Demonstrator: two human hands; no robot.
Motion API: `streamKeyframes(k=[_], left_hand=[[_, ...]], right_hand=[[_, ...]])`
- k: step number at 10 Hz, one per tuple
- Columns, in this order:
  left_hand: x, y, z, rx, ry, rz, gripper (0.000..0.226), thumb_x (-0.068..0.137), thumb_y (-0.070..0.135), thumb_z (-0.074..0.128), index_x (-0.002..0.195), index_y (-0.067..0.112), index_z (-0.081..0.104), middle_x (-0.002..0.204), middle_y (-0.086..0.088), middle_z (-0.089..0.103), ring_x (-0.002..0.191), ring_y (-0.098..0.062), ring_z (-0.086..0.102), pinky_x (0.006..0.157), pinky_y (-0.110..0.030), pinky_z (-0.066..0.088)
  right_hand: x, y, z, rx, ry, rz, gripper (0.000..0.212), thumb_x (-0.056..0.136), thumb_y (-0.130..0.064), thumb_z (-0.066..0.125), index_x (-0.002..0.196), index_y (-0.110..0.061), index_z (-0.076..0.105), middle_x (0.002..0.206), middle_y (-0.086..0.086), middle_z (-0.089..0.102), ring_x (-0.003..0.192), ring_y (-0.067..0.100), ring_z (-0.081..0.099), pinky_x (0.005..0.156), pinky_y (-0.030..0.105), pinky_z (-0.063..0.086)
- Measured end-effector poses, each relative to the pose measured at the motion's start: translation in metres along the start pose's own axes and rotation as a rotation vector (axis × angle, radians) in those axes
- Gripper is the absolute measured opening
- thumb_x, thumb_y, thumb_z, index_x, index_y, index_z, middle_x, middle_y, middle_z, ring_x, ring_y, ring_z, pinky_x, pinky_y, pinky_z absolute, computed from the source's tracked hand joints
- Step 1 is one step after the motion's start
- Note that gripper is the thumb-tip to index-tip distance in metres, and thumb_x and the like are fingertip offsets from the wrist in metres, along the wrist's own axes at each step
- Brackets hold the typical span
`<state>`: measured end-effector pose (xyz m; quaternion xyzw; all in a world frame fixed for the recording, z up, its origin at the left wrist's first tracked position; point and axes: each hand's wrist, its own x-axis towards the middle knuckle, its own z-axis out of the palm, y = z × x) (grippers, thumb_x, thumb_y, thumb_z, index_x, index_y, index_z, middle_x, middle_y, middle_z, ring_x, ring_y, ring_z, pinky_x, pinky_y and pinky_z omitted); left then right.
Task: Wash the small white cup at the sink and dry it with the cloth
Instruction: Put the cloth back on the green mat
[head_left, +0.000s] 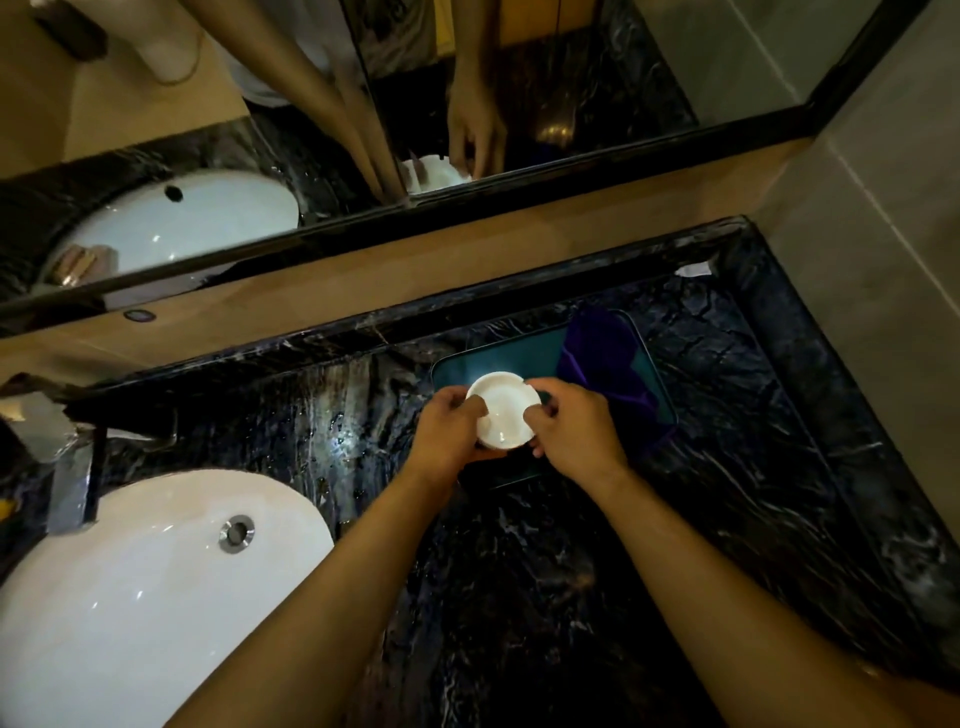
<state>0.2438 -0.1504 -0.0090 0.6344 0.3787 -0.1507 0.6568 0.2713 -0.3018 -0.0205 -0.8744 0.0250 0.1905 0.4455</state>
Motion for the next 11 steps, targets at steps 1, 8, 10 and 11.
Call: streamKeyframes(k=[1,8,10,11], left_hand=[[0.010,-0.007,-0.006,0.336,0.129,0.207,0.023,0.094,0.008,0.060,0.116,0.007,0.064,0.111,-0.015,0.069,0.095,-0.030,0.068,0.077,-0.046,0.062],[0.023,-0.014,-0.017,0.631,0.223,0.439,0.019,0.091,0.005,0.061,0.091,0.002,0.080,0.082,-0.017,0.078,0.066,-0.026,0.073,0.063,-0.048,0.063],[-0.004,-0.018,-0.042,0.700,0.254,0.559,0.019,0.094,0.009,0.061,0.089,-0.002,0.075,0.092,-0.017,0.075,0.075,-0.024,0.065,0.072,-0.039,0.054],[-0.013,-0.028,-0.060,0.666,0.239,0.555,0.020,0.096,0.015,0.060,0.090,0.005,0.076,0.091,-0.011,0.076,0.078,-0.025,0.067,0.072,-0.036,0.053]], right_hand=[[0.008,0.000,0.002,-0.022,0.006,0.006,0.033,0.088,-0.009,0.062,0.120,-0.014,0.072,0.080,0.006,0.071,0.045,0.012,0.064,0.045,0.018,0.053],[0.023,0.021,0.024,-0.171,-0.002,-0.014,0.039,0.094,-0.024,0.055,0.131,-0.017,0.064,0.102,0.013,0.069,0.083,0.031,0.070,0.081,0.043,0.060],[-0.008,0.001,0.022,-0.187,0.110,0.036,0.034,0.095,-0.022,0.058,0.126,-0.010,0.065,0.120,0.013,0.059,0.104,0.030,0.061,0.087,0.035,0.050],[-0.027,-0.006,0.034,-0.208,0.165,-0.006,0.038,0.093,-0.020,0.059,0.129,-0.010,0.062,0.127,0.014,0.053,0.110,0.032,0.058,0.097,0.042,0.050]])
